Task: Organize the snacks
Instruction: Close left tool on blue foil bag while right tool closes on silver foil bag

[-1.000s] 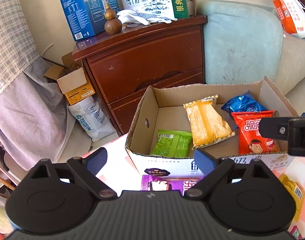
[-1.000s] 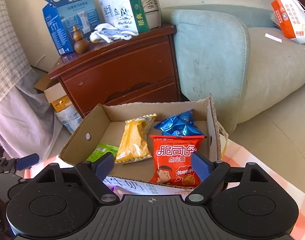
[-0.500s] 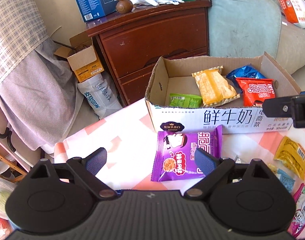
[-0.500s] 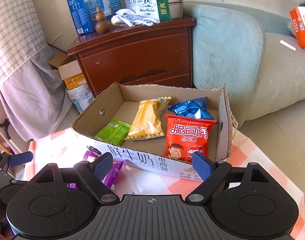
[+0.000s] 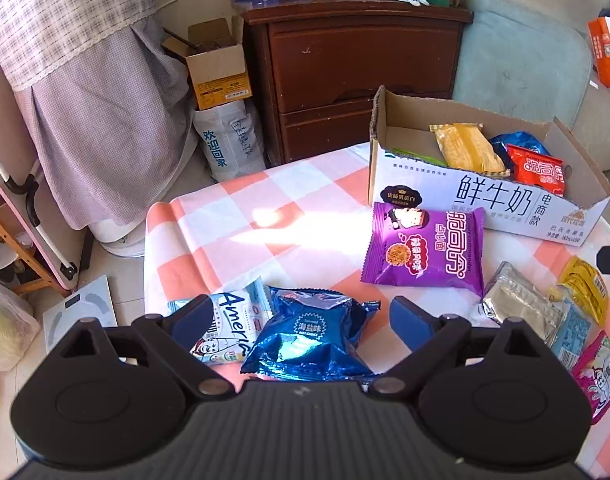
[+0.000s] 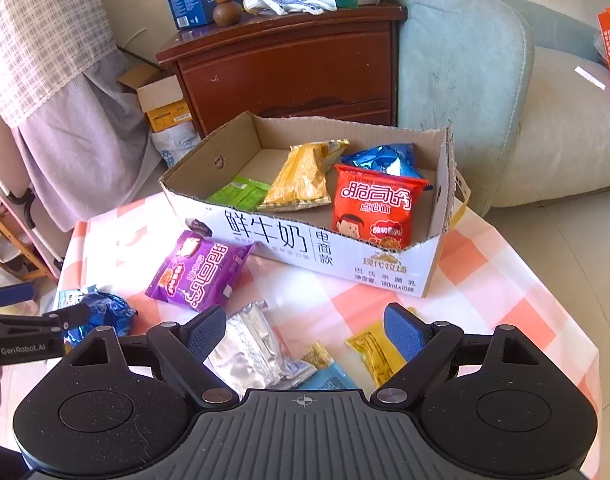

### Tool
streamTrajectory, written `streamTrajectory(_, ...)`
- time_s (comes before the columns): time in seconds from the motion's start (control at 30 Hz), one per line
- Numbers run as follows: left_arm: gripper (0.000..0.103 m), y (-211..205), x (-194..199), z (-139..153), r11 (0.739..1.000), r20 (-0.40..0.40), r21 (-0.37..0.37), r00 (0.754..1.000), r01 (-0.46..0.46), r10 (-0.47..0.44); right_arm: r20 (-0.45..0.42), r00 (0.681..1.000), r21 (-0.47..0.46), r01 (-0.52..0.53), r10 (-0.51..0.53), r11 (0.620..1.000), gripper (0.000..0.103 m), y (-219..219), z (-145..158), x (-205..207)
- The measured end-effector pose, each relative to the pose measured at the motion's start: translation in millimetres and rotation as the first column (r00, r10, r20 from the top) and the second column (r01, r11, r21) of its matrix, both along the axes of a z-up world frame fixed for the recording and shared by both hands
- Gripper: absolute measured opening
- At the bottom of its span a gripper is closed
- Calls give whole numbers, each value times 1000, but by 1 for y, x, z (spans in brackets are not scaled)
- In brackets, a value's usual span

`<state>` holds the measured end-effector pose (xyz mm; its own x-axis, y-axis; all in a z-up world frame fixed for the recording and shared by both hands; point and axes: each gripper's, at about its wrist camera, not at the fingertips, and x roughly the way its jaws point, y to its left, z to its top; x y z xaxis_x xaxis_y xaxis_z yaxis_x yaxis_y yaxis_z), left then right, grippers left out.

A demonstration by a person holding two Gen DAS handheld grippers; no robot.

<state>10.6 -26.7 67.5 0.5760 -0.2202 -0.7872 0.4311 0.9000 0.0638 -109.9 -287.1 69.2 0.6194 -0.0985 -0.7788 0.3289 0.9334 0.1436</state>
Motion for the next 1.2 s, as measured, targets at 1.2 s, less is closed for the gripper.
streamTrajectory(1.2,93,-26,15,-62,995,-73,62,994,80,-75,-216,948,-94,-259,235,961,85,53,-70,57)
